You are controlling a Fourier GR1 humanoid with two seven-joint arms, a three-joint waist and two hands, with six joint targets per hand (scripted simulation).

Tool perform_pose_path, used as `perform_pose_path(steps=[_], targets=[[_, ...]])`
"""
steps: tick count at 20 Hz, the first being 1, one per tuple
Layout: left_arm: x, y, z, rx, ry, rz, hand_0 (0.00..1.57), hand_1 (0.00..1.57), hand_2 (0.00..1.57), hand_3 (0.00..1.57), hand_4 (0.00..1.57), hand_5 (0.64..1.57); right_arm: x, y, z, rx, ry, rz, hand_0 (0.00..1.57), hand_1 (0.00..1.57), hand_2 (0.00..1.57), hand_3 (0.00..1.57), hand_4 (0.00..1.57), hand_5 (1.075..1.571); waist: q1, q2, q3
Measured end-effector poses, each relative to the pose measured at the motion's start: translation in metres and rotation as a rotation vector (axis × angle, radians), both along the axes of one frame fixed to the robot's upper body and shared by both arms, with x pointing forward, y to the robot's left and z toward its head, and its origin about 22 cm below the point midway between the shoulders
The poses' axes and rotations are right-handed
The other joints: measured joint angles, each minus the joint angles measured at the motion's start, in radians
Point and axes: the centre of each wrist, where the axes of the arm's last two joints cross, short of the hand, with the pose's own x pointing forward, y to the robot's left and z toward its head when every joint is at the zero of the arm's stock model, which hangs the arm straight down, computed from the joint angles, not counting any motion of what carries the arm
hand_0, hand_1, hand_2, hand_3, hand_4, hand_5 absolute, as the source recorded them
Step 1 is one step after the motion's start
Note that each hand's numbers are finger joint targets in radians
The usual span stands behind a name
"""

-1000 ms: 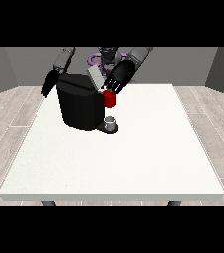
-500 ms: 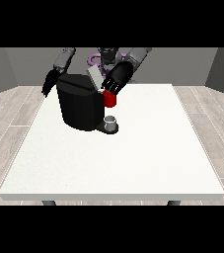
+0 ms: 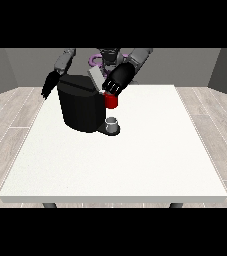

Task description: Insert the coffee pod into the coffee machine and close the lid

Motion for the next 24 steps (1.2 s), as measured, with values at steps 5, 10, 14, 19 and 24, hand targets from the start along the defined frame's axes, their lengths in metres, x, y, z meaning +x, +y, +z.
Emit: perform_pose_path(steps=[5, 10, 14, 19, 24], targets=[[0.0, -0.003, 0.003, 0.025, -0.04, 0.012, 1.21, 1.21, 1.23, 1.13, 0.0, 1.571, -0.001, 0.0, -0.003, -0.007, -0.005, -0.009, 0.0, 0.0, 0.0, 0.0, 0.0, 1.571, 0.001, -0.002, -0.0001], [-0.002, 0.001, 0.002, 0.108, -0.069, 0.019, 1.16, 1.16, 1.19, 1.07, 0.0, 1.571, 0.0, -0.004, -0.001, -0.001, -0.013, -0.017, 0.0, 0.0, 0.0, 0.0, 0.0, 1.571, 0.003, 0.008, 0.0004], [-0.002, 0.01, 0.003, 0.131, -0.092, 0.026, 1.1, 1.1, 1.13, 0.99, 0.0, 1.571, -0.001, -0.003, 0.002, -0.004, -0.022, -0.004, 0.0, 0.0, 0.0, 0.0, 0.0, 1.571, -0.01, 0.018, 0.0013], [-0.001, 0.008, -0.002, 0.111, -0.094, 0.024, 1.14, 1.14, 1.14, 0.96, 0.0, 1.571, -0.001, 0.0, 0.004, -0.005, -0.005, -0.009, 0.0, 0.0, 0.0, 0.0, 0.0, 1.571, -0.014, 0.019, 0.0014], [-0.001, 0.003, 0.004, 0.092, -0.146, 0.015, 1.25, 1.25, 1.21, 0.95, 0.0, 1.571, 0.003, 0.002, 0.013, -0.011, -0.016, -0.008, 0.0, 0.0, 0.0, 0.0, 0.04, 1.571, -0.016, 0.033, 0.0008]])
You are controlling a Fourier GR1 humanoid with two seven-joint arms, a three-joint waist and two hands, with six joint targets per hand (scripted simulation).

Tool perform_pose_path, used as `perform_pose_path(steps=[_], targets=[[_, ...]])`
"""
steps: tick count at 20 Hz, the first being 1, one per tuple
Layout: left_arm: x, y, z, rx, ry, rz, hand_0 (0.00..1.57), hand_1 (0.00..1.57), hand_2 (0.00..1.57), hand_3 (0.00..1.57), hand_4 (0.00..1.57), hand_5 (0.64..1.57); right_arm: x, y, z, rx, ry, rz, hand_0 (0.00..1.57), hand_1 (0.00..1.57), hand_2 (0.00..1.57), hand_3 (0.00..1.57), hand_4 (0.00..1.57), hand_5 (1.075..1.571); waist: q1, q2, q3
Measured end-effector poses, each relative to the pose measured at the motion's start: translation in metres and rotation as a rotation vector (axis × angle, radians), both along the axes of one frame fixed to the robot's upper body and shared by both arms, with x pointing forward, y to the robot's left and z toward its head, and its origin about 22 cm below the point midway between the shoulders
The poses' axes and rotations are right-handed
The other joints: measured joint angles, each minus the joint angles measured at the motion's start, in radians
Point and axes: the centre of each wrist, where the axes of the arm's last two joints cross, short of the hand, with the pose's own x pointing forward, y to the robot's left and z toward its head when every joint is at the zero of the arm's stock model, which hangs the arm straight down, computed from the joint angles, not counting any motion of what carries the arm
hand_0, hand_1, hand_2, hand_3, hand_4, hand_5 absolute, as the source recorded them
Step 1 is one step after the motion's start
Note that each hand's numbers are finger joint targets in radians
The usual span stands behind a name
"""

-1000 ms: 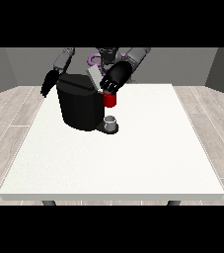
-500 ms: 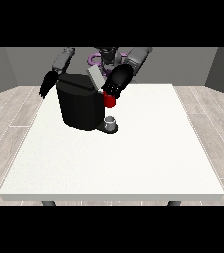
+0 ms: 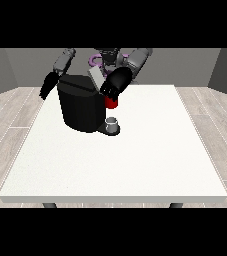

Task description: Insert the coffee pod into the coffee machine and close the lid

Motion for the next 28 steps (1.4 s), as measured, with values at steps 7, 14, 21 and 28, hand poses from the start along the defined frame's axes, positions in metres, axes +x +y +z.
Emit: perform_pose_path(steps=[7, 14, 21, 28], targets=[[-0.003, 0.007, 0.018, 0.008, -0.064, -0.021, 1.22, 1.22, 1.17, 0.89, 0.0, 1.571, 0.004, 0.0, 0.009, -0.014, -0.035, 0.006, 0.0, 0.0, 0.0, 0.0, 0.07, 1.571, -0.01, 0.041, 0.0007], [-0.005, 0.011, 0.022, 0.062, -0.111, -0.023, 0.74, 0.74, 0.87, 0.65, 0.0, 1.571, 0.002, 0.006, 0.005, -0.028, -0.032, 0.001, 0.0, 0.0, 0.0, 0.0, 0.16, 1.571, -0.012, 0.045, 0.0004], [-0.006, 0.019, 0.024, 0.103, -0.141, 0.0, 0.0, 0.0, 0.57, 0.47, 0.0, 1.571, 0.005, 0.001, 0.012, -0.031, -0.033, -0.002, 0.0, 0.0, 0.0, 0.0, 0.15, 1.571, -0.011, 0.049, 0.0006], [-0.006, 0.015, 0.027, 0.11, -0.144, -0.005, 0.0, 0.0, 0.33, 0.23, 0.0, 1.571, 0.006, -0.003, 0.002, -0.023, -0.021, -0.023, 0.0, 0.0, 0.0, 0.0, 0.09, 1.571, 0.009, 0.043, 0.0014]])
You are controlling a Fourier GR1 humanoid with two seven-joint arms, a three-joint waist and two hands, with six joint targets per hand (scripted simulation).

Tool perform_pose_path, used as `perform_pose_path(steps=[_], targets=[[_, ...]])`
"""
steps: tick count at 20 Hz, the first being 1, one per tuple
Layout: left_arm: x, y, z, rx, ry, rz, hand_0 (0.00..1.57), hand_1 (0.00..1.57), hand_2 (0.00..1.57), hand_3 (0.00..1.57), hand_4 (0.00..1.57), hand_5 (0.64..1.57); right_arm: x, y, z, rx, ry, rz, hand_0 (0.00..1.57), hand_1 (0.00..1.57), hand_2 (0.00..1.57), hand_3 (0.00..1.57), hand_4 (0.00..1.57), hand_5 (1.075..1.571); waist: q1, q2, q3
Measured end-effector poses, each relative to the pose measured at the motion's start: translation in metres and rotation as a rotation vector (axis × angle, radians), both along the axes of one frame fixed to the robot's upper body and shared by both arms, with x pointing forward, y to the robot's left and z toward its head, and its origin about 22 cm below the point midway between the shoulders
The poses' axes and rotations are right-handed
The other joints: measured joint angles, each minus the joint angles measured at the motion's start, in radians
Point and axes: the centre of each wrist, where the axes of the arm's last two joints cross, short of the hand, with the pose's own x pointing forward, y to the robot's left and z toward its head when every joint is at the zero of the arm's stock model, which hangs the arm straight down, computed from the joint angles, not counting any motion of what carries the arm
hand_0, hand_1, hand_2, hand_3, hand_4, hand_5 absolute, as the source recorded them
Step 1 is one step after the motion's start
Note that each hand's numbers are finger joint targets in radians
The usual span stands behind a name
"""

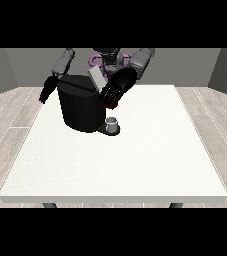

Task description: Insert the coffee pod into the coffee machine and close the lid

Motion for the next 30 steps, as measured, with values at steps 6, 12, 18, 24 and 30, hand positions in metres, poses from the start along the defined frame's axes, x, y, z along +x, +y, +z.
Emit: perform_pose_path(steps=[6, 12, 18, 24, 30], targets=[[0.004, -0.007, -0.041, -0.015, 0.093, -0.009, 0.0, 0.0, 0.0, 0.05, 0.0, 1.571, -0.01, -0.016, -0.034, 0.026, 0.093, -0.055, 0.0, 0.0, 0.0, 0.0, 0.0, 1.571, 0.07, -0.094, -0.0012], [0.004, -0.028, -0.102, -0.076, 0.24, -0.05, 0.0, 0.0, 0.13, 0.0, 0.0, 1.571, -0.028, -0.038, -0.073, 0.049, 0.198, -0.111, 0.0, 0.0, 0.0, 0.0, 0.0, 1.571, 0.152, -0.223, -0.0017], [-0.007, -0.039, -0.183, -0.517, 0.378, -0.163, 0.0, 0.0, 0.0, 0.0, 0.41, 1.571, -0.055, -0.056, -0.108, 0.068, 0.3, -0.178, 0.0, 0.0, 0.0, 0.0, 0.0, 1.571, 0.255, -0.364, -0.0038], [-0.047, -0.035, -0.291, -0.924, 0.569, -0.135, 0.0, 0.0, 0.0, 0.0, 0.42, 1.571, -0.092, -0.074, -0.139, 0.074, 0.383, -0.239, 0.0, 0.0, 0.0, 0.0, 0.0, 1.571, 0.352, -0.522, -0.0034], [-0.093, -0.031, -0.36, -1.047, 0.714, -0.022, 0.0, 0.0, 0.0, 0.0, 0.39, 1.571, -0.089, -0.058, -0.127, 0.117, 0.361, -0.127, 0.0, 0.0, 0.0, 0.0, 0.0, 1.571, 0.387, -0.66, -0.0027]])
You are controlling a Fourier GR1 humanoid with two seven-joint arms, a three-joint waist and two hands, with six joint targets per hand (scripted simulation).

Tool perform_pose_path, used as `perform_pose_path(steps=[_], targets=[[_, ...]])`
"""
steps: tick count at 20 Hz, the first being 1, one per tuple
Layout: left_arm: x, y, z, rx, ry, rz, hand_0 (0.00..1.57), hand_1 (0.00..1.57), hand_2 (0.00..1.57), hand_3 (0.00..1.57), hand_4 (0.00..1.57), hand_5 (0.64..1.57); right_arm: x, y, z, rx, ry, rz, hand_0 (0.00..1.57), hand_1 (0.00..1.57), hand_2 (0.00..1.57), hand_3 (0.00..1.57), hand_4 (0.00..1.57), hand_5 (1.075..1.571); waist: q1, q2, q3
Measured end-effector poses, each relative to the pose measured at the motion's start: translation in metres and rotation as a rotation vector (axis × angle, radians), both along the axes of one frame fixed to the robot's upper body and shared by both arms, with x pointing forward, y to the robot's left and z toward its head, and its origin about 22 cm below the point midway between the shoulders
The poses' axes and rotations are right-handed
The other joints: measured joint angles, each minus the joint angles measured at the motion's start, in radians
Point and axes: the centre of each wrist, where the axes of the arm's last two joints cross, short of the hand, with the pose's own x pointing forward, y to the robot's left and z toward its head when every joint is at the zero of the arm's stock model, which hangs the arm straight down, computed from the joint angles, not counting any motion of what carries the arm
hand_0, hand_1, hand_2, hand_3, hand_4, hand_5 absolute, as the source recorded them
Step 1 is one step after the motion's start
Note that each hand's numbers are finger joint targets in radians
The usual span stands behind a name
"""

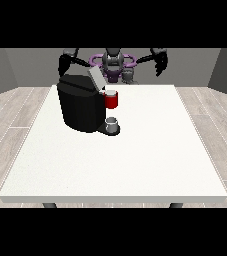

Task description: Insert the coffee pod into the coffee machine and close the lid

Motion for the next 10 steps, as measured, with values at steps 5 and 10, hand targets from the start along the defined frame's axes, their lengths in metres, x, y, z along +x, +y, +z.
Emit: perform_pose_path(steps=[5, 10], targets=[[-0.02, 0.007, -0.019, -0.039, 0.067, 0.035, 0.0, 0.0, 0.0, 0.0, 0.35, 1.571, 0.017, 0.01, 0.03, 0.006, -0.06, 0.117, 0.0, 0.0, 0.0, 0.0, 0.15, 1.571, 0.022, -0.052, 0.0002], [-0.025, 0.003, -0.017, -0.078, 0.068, 0.036, 0.0, 0.0, 0.0, 0.0, 0.38, 1.571, 0.035, 0.002, 0.059, -0.041, -0.119, 0.182, 0.0, 0.0, 0.0, 0.0, 0.0, 1.571, 0.058, -0.035, 0.0003]])
